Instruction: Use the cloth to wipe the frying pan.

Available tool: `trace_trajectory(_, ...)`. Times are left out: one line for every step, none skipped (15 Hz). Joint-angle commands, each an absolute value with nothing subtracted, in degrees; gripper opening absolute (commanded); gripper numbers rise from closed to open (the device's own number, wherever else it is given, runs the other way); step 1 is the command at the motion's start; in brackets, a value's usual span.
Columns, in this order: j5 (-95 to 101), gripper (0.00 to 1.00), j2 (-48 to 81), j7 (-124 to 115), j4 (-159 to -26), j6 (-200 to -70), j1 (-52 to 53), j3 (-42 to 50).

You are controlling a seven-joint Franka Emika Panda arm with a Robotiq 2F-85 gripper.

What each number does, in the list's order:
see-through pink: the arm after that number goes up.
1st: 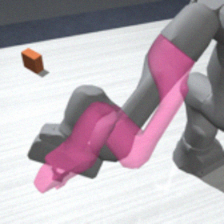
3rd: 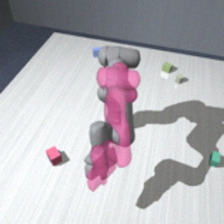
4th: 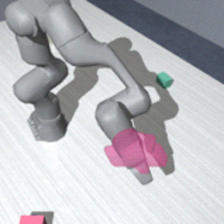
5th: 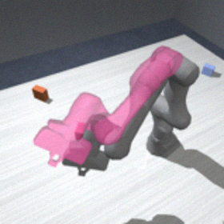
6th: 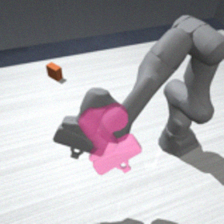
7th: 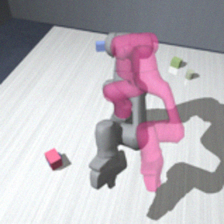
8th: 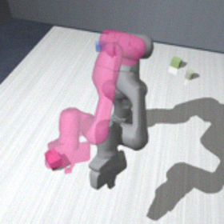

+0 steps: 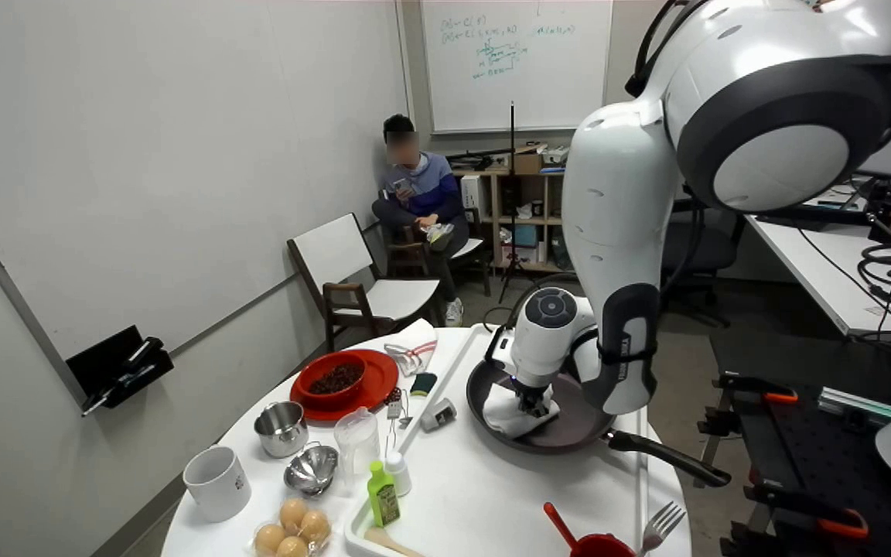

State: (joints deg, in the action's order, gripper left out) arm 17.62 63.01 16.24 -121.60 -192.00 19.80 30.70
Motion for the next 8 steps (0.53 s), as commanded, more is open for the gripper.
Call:
trace_trajectory(18.5,0.08,61.0,21.1,-127.2,-196.5,21.4,31.1)
trace_trajectory(18.5,0.08,60.8,22.4,-128.4,-197.5,21.6,31.2)
trace_trajectory(18.7,0.08,60.4,23.7,-129.3,-198.3,21.5,31.0)
trace_trajectory(18.7,0.08,60.1,24.9,-130.2,-199.0,21.5,30.9)
trace_trajectory(18.9,0.08,59.6,26.2,-131.2,-199.7,21.5,30.8)
trace_trajectory(19.5,0.08,58.3,27.4,-130.9,-197.9,20.9,30.3)
trace_trajectory(19.8,0.08,57.9,28.4,-131.6,-198.0,20.9,30.3)
trace_trajectory(20.1,0.08,57.3,29.3,-132.2,-197.9,20.7,30.4)
